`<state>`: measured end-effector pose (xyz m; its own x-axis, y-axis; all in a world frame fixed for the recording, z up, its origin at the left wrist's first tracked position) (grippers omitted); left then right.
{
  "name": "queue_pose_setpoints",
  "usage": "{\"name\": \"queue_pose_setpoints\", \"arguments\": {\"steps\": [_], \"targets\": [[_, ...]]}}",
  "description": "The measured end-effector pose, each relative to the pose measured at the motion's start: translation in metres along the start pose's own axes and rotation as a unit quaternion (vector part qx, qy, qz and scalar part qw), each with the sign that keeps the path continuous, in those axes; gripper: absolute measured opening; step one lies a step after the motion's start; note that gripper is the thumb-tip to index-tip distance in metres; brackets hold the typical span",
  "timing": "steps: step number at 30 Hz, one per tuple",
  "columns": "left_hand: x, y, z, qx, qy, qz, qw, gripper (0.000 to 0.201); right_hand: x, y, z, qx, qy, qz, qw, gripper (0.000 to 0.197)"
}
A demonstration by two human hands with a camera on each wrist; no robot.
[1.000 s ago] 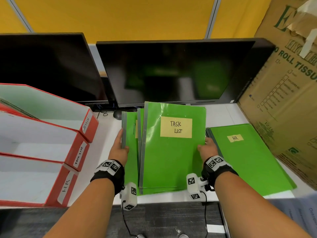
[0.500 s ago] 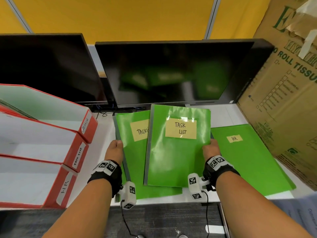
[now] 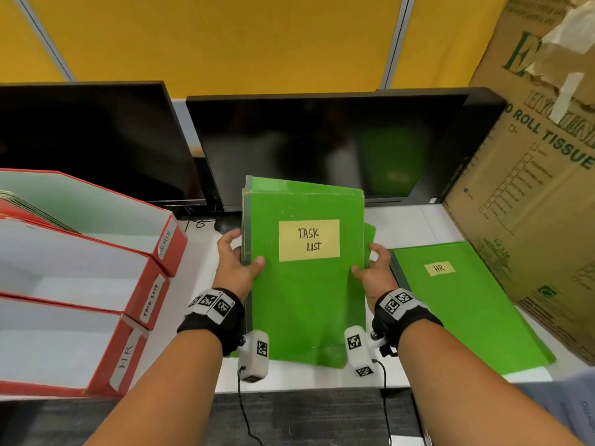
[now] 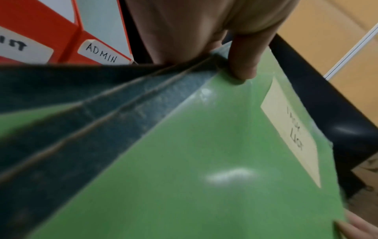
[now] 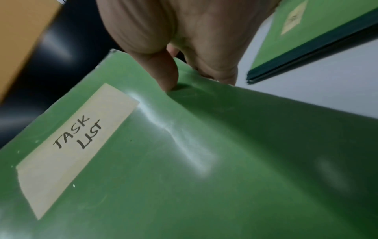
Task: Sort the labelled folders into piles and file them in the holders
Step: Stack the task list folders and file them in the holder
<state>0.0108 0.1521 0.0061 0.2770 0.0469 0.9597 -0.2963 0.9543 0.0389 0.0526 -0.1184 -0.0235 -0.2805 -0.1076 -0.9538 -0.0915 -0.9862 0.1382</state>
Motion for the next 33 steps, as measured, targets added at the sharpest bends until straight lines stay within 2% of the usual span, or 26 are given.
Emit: {"name": "queue_pose_setpoints", "arguments": {"steps": [2,4,7,9,12,15,17,23,29,33], "targets": [[0.016,0.000,0.002,0.002,-0.021,0.016,1.000,0.070,-0.019,0.002,0.002,0.010,0.024,-0.060,0.998,0.078],[0.027,0.001,0.004,0.009,-0.046,0.020,0.999,0.064,-0.041,0.004,0.005,0.018,0.065,-0.083,0.994,0.079],[0.036,0.005,0.005,0.025,-0.063,0.038,0.997,0.056,-0.066,0.000,0.010,0.005,0.129,-0.067,0.989,0.060],[0.040,0.010,0.006,0.031,-0.062,0.080,0.994,0.057,-0.074,-0.005,0.012,-0.014,0.151,-0.049,0.987,0.050],[0.031,0.015,0.008,0.039,-0.037,0.081,0.995,0.066,-0.067,-0.012,0.016,-0.055,0.137,-0.045,0.988,0.052],[0.005,0.021,0.008,0.051,0.006,0.004,0.999,0.058,-0.047,-0.021,0.021,-0.095,0.112,0.011,0.989,0.051],[-0.007,0.024,0.005,0.058,0.021,-0.023,0.998,0.051,-0.040,-0.023,0.021,-0.094,0.108,0.040,0.989,0.046],[0.008,0.024,-0.011,0.075,-0.032,-0.020,0.996,0.053,-0.061,-0.023,0.013,-0.075,0.162,0.043,0.983,0.042],[-0.027,0.026,-0.006,0.088,0.071,-0.131,0.985,0.044,-0.021,-0.017,0.011,-0.119,0.112,0.214,0.963,0.030],[-0.022,0.029,-0.004,0.107,0.067,-0.152,0.980,0.040,-0.029,-0.013,0.015,-0.135,0.134,0.234,0.953,0.029]]}}
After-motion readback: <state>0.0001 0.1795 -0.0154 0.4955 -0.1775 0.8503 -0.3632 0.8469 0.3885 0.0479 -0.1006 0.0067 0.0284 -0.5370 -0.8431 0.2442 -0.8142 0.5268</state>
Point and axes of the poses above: each hand's wrist, its own z-axis away from the middle knuckle, its own y-axis out of the back of the hand, x = y × z, the point moved 3 cm from there along -z, towards the middle knuckle, and after that the axes turned 6 degrees about y, right-handed, at the moved point
